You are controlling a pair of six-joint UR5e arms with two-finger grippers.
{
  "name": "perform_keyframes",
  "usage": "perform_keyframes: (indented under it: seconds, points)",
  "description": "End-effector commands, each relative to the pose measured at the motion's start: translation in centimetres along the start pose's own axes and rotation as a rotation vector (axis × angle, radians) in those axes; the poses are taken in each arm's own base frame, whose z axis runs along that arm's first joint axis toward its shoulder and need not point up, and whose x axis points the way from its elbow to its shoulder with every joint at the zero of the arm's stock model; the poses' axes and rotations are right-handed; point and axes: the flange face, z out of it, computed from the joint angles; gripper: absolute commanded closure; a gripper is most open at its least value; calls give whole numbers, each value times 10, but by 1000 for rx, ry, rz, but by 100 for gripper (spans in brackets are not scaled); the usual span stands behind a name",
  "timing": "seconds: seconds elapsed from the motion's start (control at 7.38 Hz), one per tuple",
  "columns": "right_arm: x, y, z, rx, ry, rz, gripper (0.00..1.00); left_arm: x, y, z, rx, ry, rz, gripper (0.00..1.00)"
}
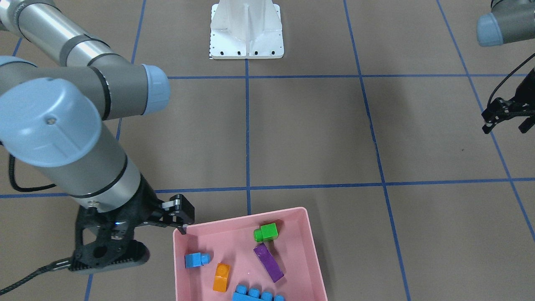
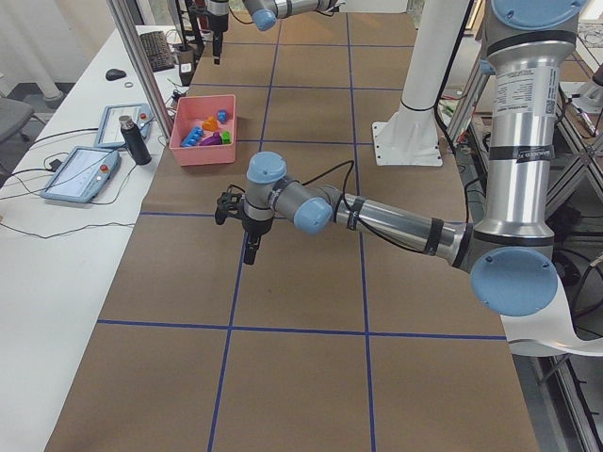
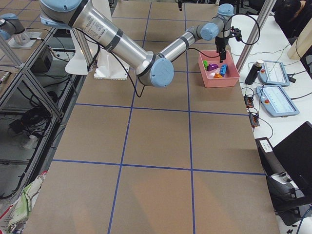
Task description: Put all blocks into box
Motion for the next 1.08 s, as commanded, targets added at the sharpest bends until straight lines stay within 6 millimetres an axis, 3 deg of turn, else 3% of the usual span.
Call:
perform_keyframes:
  seconds: [0.0, 0.27, 0.54, 0.68, 0.81, 0.95]
  points:
    - [80, 35, -18, -102, 85, -80, 0, -60, 29, -7, -87, -35, 164, 0]
    - [201, 87, -10, -141, 124, -153, 0, -108, 37, -23, -189, -56, 289, 0]
    - [346, 139, -2, -220, 17, -196, 0, -125, 50, -33, -180, 16, 298, 0]
    - [397, 164, 3, -245, 20, -206, 0, -140, 78, -20, -217, 18, 258, 0]
    - [429, 181, 10, -269, 34, -163, 0, -142, 76, -20, -208, 16, 263, 0]
    - [451, 195, 22, -285, 40, -123, 0, -149, 87, -14, -227, 11, 254, 0]
